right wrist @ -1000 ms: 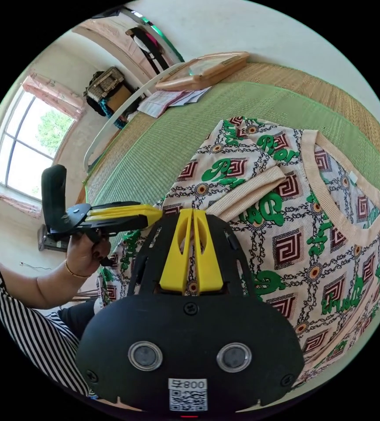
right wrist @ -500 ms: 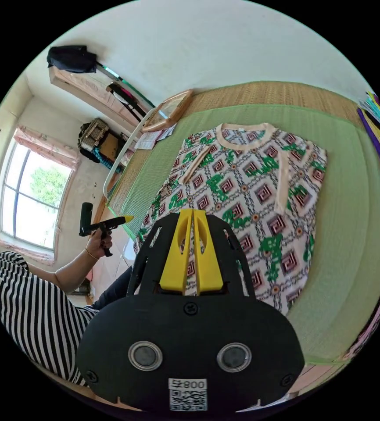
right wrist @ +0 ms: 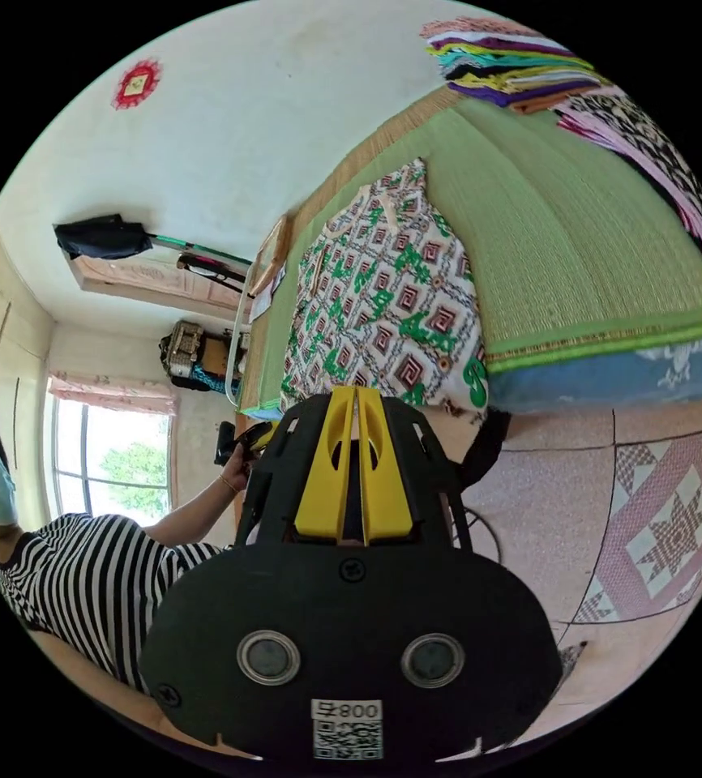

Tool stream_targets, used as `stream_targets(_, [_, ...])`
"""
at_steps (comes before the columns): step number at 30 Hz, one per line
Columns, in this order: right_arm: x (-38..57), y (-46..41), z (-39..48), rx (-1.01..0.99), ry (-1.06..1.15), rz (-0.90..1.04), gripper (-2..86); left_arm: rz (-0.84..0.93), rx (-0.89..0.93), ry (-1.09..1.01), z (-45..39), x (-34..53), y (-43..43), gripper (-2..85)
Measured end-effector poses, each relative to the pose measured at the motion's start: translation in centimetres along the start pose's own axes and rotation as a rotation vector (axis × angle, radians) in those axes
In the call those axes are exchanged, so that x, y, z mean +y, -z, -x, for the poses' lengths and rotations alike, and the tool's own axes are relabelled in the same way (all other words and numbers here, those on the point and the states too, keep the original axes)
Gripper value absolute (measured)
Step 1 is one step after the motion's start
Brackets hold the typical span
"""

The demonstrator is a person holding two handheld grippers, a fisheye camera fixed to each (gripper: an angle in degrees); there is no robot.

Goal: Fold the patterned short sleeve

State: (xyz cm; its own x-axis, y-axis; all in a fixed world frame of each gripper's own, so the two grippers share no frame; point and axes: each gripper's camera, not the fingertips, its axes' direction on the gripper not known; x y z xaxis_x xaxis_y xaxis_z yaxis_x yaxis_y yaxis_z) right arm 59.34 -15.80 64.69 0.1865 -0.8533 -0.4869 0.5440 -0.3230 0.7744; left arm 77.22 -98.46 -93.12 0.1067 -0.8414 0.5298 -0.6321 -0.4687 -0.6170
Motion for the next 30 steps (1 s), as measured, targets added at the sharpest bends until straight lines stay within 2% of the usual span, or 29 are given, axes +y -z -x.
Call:
stream_targets(4, [5.3,-1.3,-5.0,-0.035,-0.113,0.008,2.8,0.047,0.1,0.088,4.4,2.6,-1.1,9.1])
stream_targets(9, [9.3,-3.5,-9.5,-0.079,-0.216,0.028,6.0,0.012,0.278,0.137,7.9,5.5,-1.2,10.3])
stream_targets(15, [12.6,-6.0,-14.5,-0.15,-0.332,-0.029,8.1,0.036,0.32,0.158,10.6,8.0,-1.0,10.6])
stream_targets(22, [15.0,-9.4,-19.7,-0.201,-0.427,-0.101,10.3,0.064,0.481,0.114,11.8,10.2,-0.3,5.6])
stream_targets(30, [14.5,-13.9,-23.7,-0.259,-0.432,-0.125,11.9,0.063,0.457,0.1,11.6,12.9,2.4,3.9])
